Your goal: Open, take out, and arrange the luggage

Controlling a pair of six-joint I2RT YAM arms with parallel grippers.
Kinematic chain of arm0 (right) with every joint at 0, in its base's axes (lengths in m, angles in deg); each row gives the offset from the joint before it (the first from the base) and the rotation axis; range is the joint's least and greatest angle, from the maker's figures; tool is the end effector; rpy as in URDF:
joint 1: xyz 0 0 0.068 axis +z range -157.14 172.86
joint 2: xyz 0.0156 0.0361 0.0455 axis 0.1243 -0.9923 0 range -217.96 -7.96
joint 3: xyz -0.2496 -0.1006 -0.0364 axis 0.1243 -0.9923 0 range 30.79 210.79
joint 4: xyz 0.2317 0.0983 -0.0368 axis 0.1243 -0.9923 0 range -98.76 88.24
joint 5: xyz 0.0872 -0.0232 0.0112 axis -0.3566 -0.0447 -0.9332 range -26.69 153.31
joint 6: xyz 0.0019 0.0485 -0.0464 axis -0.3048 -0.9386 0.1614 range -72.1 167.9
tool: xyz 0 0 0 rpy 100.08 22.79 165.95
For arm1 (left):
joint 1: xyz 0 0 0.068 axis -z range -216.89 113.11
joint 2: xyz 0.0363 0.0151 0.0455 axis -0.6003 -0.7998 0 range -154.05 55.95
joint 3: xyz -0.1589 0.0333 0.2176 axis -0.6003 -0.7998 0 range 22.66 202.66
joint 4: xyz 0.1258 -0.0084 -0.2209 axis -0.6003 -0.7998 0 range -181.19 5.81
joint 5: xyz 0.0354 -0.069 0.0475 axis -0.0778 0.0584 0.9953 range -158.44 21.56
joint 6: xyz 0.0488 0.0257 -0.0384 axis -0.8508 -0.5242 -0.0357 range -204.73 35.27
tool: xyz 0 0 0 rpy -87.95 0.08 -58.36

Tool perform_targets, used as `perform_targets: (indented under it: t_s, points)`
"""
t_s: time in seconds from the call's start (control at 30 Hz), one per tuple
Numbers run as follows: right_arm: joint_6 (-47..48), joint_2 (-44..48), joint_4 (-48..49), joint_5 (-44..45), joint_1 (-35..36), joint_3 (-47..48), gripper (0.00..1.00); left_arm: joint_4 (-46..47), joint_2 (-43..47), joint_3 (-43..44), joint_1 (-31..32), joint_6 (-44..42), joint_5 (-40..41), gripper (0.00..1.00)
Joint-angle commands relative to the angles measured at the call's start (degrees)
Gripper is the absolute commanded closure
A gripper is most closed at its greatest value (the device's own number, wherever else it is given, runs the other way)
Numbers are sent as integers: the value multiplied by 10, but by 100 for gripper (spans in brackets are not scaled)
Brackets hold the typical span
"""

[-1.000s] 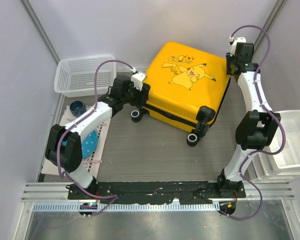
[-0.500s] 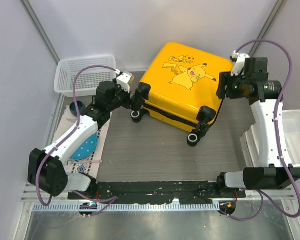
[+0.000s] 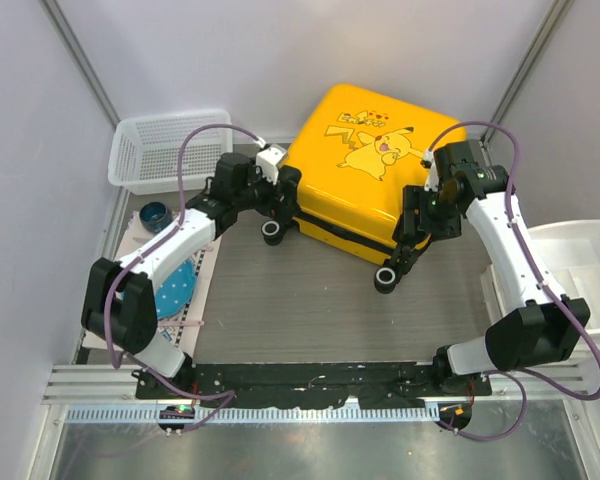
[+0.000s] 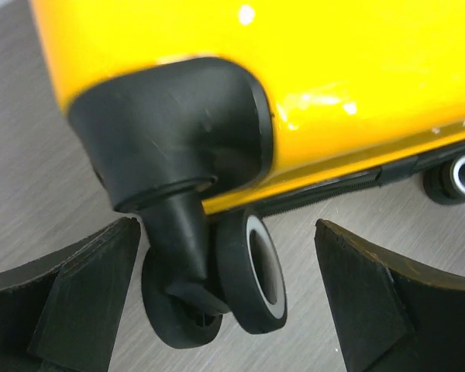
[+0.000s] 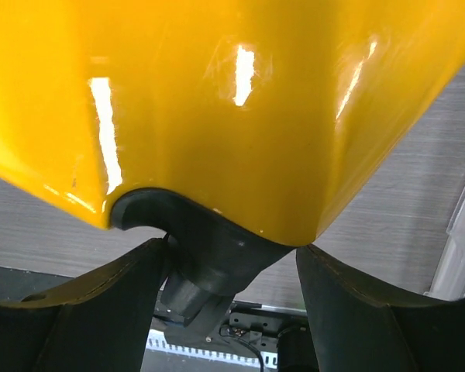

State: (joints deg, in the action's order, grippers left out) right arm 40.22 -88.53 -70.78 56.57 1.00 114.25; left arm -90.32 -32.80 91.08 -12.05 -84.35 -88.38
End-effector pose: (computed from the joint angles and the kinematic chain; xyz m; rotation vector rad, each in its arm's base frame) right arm 0.2590 0.0434 0.3282 -0.0450 2.7349 0.2393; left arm 0.3272 -0.1717 0.2944 0.6520 1.9546 -0.6284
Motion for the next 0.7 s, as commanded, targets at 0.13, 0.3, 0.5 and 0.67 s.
perform_targets:
  t_s: [0.13,0.3,0.5,0.67]
  points:
    - [-41,-32,8,49,2,-9,30,-25,-6,-5,41,-27,-59,55]
    - [-21,-107,33,87,-13,92,37,-20,-10,-16,105,12,-76,82]
    - [35,-233,27,80,-90,265,38,39,-57,18,137,87,-43,96]
    - [73,-228,-22,37,-95,252,26,56,-67,47,122,92,-25,89]
